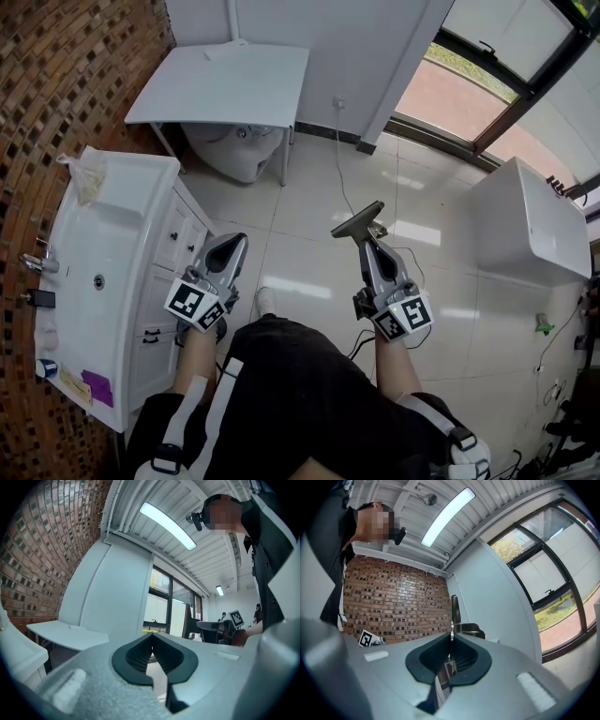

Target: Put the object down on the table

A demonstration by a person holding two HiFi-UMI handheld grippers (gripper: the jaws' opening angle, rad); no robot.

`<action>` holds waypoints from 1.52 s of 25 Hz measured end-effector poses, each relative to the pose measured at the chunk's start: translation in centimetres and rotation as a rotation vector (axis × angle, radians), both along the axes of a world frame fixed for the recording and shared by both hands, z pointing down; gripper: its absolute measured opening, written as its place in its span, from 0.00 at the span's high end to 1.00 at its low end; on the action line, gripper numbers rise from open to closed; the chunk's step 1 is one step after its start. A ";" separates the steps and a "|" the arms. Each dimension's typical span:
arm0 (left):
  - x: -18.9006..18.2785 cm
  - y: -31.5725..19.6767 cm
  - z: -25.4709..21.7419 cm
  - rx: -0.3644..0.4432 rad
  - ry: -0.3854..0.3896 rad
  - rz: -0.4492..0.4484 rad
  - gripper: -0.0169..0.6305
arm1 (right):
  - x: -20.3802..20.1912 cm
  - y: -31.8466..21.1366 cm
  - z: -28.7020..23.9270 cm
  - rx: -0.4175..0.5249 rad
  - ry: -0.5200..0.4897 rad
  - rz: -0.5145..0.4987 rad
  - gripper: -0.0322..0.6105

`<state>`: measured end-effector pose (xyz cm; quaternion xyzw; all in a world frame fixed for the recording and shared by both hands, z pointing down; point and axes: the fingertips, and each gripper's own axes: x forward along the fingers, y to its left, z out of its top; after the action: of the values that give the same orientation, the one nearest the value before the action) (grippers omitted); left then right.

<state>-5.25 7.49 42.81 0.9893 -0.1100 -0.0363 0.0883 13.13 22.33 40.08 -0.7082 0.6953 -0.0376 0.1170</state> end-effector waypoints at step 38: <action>1.2 -20.5 2.9 -0.067 -0.051 -0.070 0.97 | 4.4 -21.6 1.6 -0.060 0.071 -0.030 0.94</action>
<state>-4.09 -13.01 45.71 0.9820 -0.1477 -0.0104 0.1173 17.53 0.74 41.69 -0.7018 0.7080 -0.0351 0.0703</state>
